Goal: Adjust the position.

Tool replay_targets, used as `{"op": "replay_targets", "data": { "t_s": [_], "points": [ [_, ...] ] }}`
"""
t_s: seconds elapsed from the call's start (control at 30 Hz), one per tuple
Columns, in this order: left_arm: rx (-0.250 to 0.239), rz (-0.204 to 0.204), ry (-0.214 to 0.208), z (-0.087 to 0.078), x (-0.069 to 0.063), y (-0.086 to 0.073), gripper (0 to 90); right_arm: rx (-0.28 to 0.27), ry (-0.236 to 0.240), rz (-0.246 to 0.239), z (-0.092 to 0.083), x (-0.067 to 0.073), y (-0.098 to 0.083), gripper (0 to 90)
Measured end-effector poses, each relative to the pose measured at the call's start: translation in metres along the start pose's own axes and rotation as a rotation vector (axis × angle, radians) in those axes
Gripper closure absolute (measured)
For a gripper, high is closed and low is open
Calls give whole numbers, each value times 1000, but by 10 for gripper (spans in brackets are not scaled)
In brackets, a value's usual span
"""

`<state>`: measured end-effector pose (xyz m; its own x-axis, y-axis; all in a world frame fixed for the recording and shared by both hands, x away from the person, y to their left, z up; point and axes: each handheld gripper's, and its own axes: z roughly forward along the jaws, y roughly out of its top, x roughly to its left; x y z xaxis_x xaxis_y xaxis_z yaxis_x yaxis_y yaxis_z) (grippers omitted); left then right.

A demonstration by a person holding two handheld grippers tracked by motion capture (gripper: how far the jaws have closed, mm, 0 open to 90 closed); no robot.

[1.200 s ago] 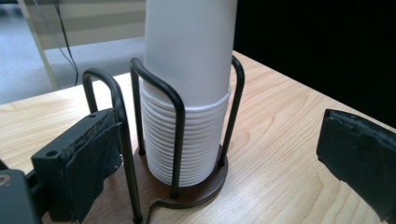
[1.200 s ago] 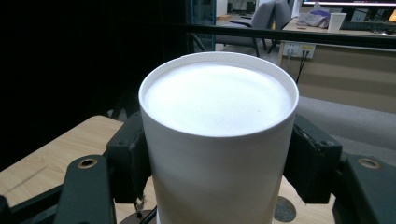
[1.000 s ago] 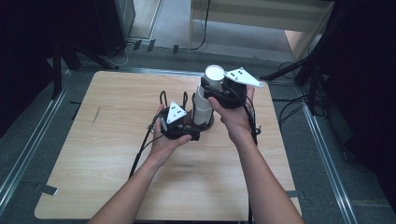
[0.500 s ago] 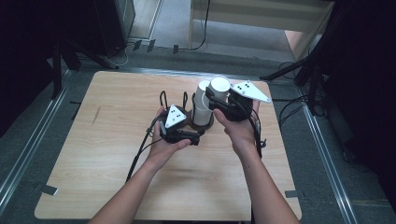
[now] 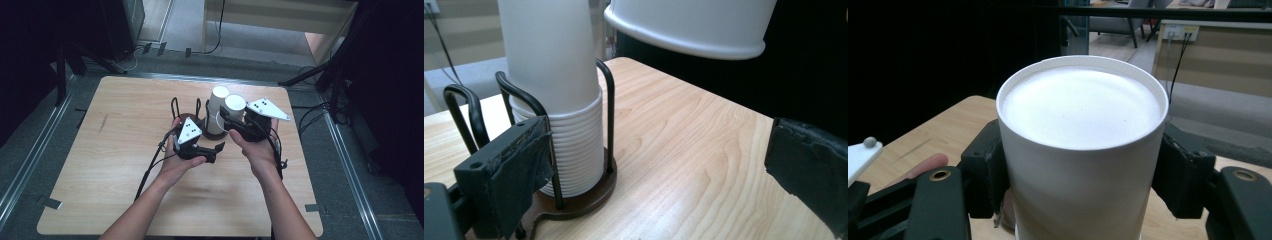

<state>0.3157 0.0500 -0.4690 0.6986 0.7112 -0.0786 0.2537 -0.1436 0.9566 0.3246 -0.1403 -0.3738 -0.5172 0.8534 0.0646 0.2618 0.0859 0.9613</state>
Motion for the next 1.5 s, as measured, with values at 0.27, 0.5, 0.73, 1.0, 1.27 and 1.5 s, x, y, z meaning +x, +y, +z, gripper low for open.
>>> {"op": "replay_targets", "data": {
  "t_s": [0.27, 0.5, 0.73, 1.0, 1.27, 1.5],
  "points": [
    [-5, 13, -44, -5, -7, -3, 0, 21, 18, 11, -3, 4, -11, 321],
    [-7, 18, -56, -10, -11, -8, 0, 34, 51, 12, -10, 12, -20, 320],
    [-25, 32, -72, -14, -16, -7, 0, 41, 61, 16, -14, 16, -28, 320],
    [-13, 64, -76, -12, -17, -7, 0, 54, 92, 19, -18, 21, -32, 319],
    [-21, 86, -77, -12, -19, -8, 86, 73, 127, 35, -18, 27, -37, 318],
    [-20, 113, -72, -15, -20, -9, 167, 72, 129, 34, -19, 29, -39, 306]
  ]
}}
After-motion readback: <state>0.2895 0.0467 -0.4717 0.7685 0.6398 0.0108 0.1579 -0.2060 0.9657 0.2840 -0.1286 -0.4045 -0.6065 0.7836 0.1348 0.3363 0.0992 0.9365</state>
